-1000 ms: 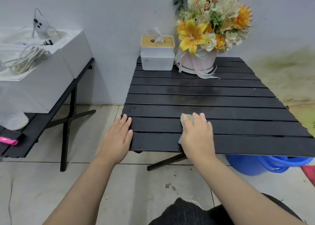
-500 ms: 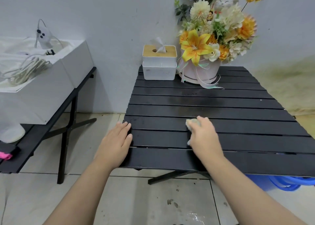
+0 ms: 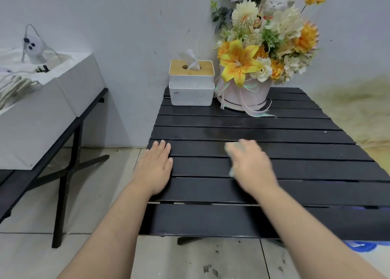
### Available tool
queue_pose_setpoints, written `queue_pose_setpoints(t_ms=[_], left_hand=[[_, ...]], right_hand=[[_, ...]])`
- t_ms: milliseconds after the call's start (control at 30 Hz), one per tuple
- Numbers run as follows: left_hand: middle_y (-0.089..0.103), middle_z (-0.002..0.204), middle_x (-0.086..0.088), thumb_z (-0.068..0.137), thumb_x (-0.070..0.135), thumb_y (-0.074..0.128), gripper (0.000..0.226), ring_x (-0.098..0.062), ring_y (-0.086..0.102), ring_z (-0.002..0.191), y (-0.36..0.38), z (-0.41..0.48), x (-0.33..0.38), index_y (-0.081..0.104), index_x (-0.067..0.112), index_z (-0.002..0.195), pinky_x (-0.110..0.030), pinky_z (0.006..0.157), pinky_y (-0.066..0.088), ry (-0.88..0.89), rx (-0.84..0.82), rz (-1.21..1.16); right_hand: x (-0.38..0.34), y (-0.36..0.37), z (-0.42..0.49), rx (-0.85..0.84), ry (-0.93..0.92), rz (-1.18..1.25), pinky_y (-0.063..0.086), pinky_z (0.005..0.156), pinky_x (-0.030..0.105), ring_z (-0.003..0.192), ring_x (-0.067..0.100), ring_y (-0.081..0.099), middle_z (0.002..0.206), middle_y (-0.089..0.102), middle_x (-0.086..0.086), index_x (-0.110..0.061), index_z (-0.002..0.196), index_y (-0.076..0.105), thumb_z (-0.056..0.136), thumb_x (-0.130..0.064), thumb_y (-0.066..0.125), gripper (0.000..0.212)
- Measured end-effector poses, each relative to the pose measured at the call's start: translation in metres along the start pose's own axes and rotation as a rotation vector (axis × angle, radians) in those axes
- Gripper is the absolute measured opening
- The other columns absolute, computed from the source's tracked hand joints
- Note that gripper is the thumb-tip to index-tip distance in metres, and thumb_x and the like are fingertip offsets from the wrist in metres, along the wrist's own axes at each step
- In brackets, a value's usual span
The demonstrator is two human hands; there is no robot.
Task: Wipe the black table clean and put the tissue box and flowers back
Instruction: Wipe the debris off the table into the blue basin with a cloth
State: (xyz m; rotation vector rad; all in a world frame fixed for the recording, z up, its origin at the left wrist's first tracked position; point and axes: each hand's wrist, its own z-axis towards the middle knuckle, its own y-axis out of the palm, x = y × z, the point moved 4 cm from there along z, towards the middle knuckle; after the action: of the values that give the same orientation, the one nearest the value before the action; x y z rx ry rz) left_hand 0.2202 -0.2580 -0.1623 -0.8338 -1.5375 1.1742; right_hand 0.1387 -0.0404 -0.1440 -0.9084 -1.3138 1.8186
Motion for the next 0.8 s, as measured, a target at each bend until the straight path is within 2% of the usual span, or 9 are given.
queue_pose_setpoints(t_ms=[133,233,300,367,433,533,667,733,800], left_hand=[[0.002,0.158,-0.003,0.099,0.027,0.019,0.051,-0.018,-0.002,0.146,0.001,0.001,0.002,0.01,0.013,0.147,-0.033,0.118,0.001,-0.001,-0.006,0.038],[0.001,0.158,-0.002,0.099,0.028,0.019,0.051,-0.018,-0.003,0.146,0.002,0.003,0.003,0.009,0.014,0.147,-0.034,0.118,0.001,-0.012,-0.015,0.039],[0.0,0.158,-0.001,0.099,0.029,0.019,0.051,-0.017,-0.004,0.146,0.002,0.003,0.002,0.009,0.016,0.147,-0.034,0.118,0.0,-0.018,-0.021,0.035],[-0.001,0.158,0.0,0.099,0.029,0.019,0.051,-0.016,-0.005,0.146,0.001,0.003,0.001,0.008,0.016,0.147,-0.033,0.118,-0.001,-0.025,-0.031,0.024],[-0.001,0.158,0.001,0.099,0.03,0.019,0.051,-0.015,-0.006,0.145,0.002,0.003,0.001,0.007,0.018,0.147,-0.032,0.118,-0.001,-0.026,-0.046,0.019],[0.0,0.158,0.003,0.099,0.031,0.021,0.051,-0.013,-0.005,0.145,0.001,0.006,0.001,0.009,0.02,0.148,-0.031,0.118,-0.001,-0.035,-0.068,0.012],[0.009,0.158,0.001,0.099,0.029,0.024,0.049,-0.015,0.001,0.146,-0.009,0.007,0.013,0.018,0.018,0.146,-0.035,0.118,0.004,-0.079,-0.068,-0.076],[0.013,0.157,0.0,0.099,0.028,0.024,0.049,-0.017,0.003,0.146,-0.008,0.006,0.042,0.021,0.017,0.146,-0.038,0.118,0.006,-0.024,-0.04,-0.064],[0.015,0.157,-0.001,0.099,0.026,0.024,0.048,-0.018,0.004,0.146,0.003,0.005,0.089,0.022,0.014,0.145,-0.039,0.117,0.008,0.075,-0.03,-0.073]], right_hand=[[0.055,-0.002,-0.006,0.059,0.398,0.004,0.042,0.087,0.044,0.113,0.031,0.037,0.123,0.049,0.011,-0.013,0.115,0.053,0.087,-0.018,0.05,0.028],[-0.021,0.018,0.019,0.086,0.136,-0.015,0.039,0.085,0.04,0.114,0.031,0.037,0.122,0.049,0.008,-0.016,0.11,0.056,0.088,-0.022,0.046,0.024],[-0.071,0.031,0.027,0.035,-0.039,0.035,0.035,0.096,0.042,0.124,0.034,0.031,0.133,0.043,0.01,-0.021,0.118,0.055,0.092,-0.027,0.044,0.029],[-0.081,0.032,0.028,-0.091,-0.104,0.035,0.024,0.11,0.045,0.138,0.034,0.014,0.15,0.025,0.011,-0.023,0.134,0.044,0.096,-0.03,0.042,0.039],[-0.052,0.028,0.024,-0.16,-0.145,0.043,0.021,0.112,0.044,0.141,0.031,0.007,0.155,0.015,0.008,-0.026,0.14,0.035,0.095,-0.03,0.045,0.046],[0.022,0.011,0.009,-0.13,-0.043,-0.004,0.024,0.111,0.041,0.14,0.028,0.013,0.155,0.018,0.007,-0.03,0.139,0.036,0.094,-0.031,0.047,0.046],[0.129,-0.015,-0.018,-0.132,0.302,-0.004,0.024,0.11,0.044,0.14,0.029,0.013,0.154,0.022,0.009,-0.029,0.139,0.037,0.097,-0.029,0.04,0.043],[0.138,-0.015,-0.018,-0.073,0.364,-0.077,0.029,0.107,0.045,0.137,0.031,0.018,0.151,0.027,0.01,-0.024,0.138,0.038,0.097,-0.03,0.036,0.041],[0.114,-0.009,-0.008,-0.045,0.273,-0.097,0.03,0.104,0.045,0.136,0.032,0.02,0.149,0.03,0.009,-0.021,0.142,0.031,0.097,-0.032,0.034,0.046]])
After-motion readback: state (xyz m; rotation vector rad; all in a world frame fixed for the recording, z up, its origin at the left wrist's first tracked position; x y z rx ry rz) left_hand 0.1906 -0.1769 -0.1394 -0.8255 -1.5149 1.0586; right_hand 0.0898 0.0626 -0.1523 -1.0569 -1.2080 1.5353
